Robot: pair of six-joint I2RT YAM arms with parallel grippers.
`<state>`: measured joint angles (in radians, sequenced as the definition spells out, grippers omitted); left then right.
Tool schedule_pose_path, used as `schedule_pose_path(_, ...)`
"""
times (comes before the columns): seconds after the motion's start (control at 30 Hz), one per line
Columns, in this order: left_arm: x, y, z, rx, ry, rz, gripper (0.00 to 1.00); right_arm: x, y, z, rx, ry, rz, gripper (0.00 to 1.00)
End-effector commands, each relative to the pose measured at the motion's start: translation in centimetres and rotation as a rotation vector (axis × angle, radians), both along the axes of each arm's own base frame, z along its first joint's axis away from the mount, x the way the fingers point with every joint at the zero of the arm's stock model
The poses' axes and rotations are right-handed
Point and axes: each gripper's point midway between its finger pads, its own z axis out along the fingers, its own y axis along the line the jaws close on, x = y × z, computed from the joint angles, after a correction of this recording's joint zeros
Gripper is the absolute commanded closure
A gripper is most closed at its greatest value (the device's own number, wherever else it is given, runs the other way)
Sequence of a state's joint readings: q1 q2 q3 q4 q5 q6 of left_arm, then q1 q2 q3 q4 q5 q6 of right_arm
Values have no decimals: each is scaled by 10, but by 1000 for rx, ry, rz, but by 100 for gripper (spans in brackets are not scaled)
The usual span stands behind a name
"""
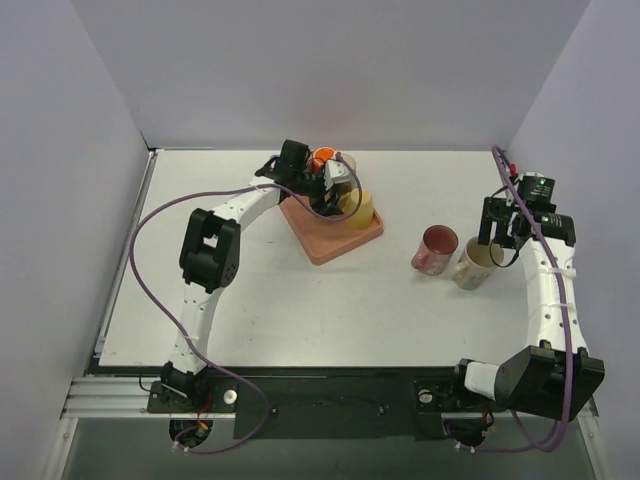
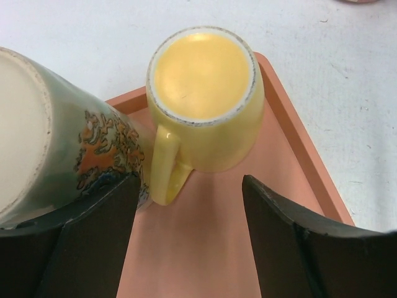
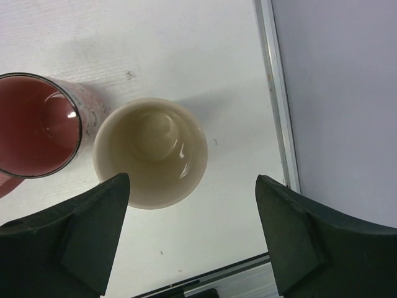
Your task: Turn the mug right side up
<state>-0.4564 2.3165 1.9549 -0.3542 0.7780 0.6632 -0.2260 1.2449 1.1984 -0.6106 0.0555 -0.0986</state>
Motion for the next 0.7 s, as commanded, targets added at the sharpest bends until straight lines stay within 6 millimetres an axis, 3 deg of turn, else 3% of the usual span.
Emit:
schedule_pose_path(0.0,21,-9,17,-56,-93,-18,22,-3,19,8,10,-13,65,23)
schedule_pose_path(0.17,27,-14,13,-44,-105,-20,22,0,34,15,-31,-24,159,23)
schedule_pose_path(0.5,-37,1,2,45,-48,-209,39,-3,36,11,-80,5,191,23)
schedule_pose_path(0.67,-44,4,5,33,3,-173,39,-1,40,8,-65,5,198,23)
